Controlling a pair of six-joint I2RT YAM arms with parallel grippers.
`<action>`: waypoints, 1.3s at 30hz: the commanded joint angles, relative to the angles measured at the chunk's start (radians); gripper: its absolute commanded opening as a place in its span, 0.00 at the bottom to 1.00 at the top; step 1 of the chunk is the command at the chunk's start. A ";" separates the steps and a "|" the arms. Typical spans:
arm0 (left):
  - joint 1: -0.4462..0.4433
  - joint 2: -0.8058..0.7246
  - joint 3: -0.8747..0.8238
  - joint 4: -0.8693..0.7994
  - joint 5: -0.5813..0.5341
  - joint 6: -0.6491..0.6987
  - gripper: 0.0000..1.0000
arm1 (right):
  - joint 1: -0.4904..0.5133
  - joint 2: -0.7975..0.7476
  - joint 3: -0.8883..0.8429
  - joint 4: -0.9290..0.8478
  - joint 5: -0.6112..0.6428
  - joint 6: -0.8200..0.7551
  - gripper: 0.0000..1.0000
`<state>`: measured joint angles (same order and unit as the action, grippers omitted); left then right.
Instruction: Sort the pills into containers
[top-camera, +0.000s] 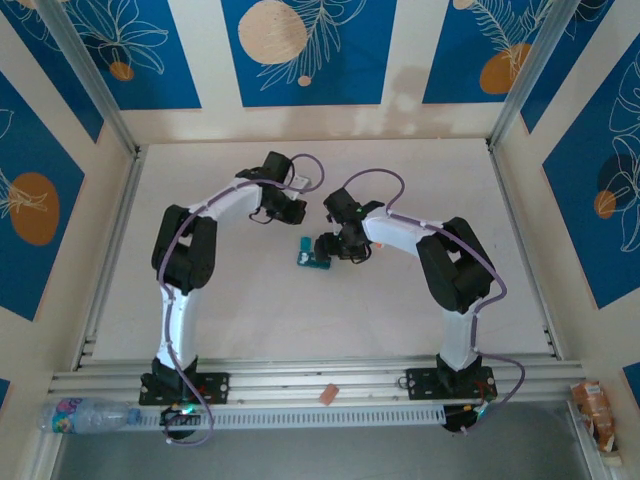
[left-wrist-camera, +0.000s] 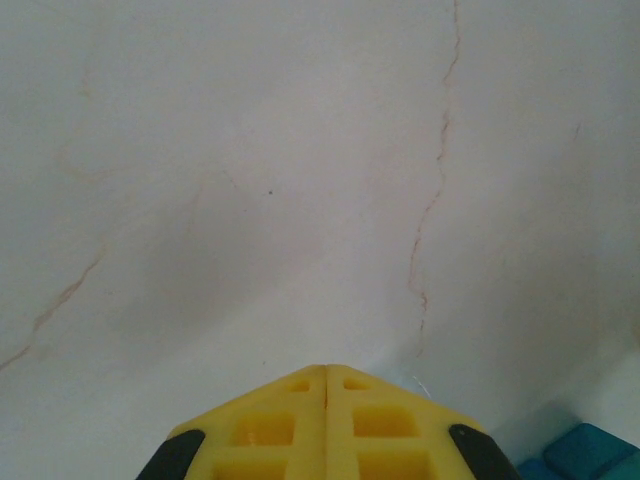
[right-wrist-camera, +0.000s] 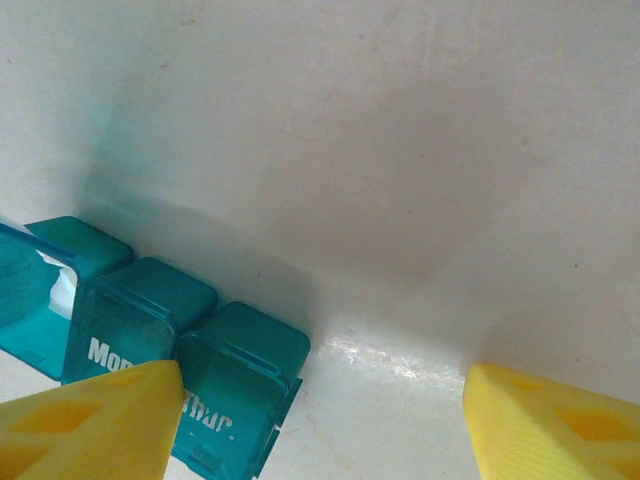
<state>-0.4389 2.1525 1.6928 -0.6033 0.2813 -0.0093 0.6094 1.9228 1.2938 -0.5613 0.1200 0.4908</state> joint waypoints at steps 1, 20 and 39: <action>-0.012 0.021 0.039 -0.060 0.040 0.000 0.00 | 0.007 0.031 -0.012 -0.007 0.007 0.000 0.74; -0.049 0.015 0.044 -0.137 0.111 0.023 0.00 | 0.007 0.054 -0.022 0.001 0.012 0.025 0.73; -0.051 -0.126 -0.103 -0.068 0.167 -0.021 0.00 | 0.001 0.068 -0.027 0.003 0.013 0.043 0.73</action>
<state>-0.4831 2.0796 1.6150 -0.6872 0.4068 -0.0162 0.6094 1.9350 1.2938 -0.5354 0.1047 0.5179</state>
